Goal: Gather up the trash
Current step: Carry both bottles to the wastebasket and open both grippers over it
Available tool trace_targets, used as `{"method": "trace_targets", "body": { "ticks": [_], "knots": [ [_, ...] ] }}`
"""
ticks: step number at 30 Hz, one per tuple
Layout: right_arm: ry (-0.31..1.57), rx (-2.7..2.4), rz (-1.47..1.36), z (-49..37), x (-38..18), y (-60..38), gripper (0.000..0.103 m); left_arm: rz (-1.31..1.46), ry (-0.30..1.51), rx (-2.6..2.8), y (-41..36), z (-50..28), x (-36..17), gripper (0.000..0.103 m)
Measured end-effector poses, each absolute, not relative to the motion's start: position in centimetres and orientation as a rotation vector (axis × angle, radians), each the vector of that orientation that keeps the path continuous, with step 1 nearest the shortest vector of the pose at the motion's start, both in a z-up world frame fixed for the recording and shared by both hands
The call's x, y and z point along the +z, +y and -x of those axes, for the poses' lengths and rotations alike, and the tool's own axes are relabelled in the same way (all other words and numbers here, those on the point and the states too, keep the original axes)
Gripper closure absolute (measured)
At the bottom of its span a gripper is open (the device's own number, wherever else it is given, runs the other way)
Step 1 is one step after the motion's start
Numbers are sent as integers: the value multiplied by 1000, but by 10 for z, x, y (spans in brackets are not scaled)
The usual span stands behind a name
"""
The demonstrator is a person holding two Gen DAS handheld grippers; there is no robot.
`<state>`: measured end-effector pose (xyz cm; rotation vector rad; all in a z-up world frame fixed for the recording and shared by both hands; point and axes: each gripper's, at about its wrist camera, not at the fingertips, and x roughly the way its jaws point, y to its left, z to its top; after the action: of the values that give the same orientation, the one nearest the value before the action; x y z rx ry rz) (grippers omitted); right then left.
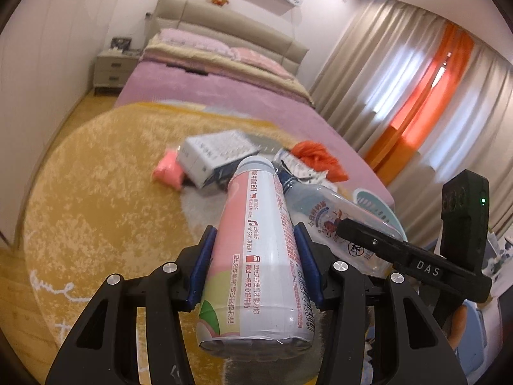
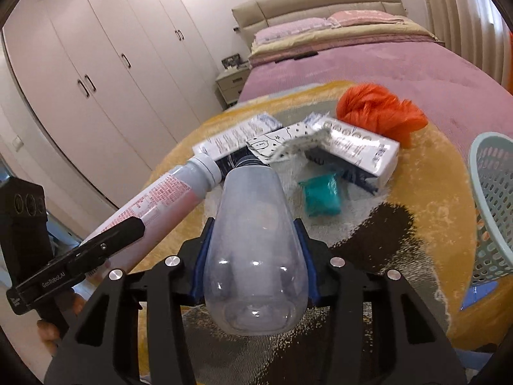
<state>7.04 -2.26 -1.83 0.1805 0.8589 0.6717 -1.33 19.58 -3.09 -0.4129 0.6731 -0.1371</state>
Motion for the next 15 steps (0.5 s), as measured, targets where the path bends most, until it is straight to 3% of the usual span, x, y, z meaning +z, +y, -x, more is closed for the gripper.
{"method": "trace_targets", "body": {
  "ticks": [15],
  "knots": [
    [655, 488, -252, -68, 34, -100, 59, 352, 601, -266, 140, -21, 6, 55]
  ]
}}
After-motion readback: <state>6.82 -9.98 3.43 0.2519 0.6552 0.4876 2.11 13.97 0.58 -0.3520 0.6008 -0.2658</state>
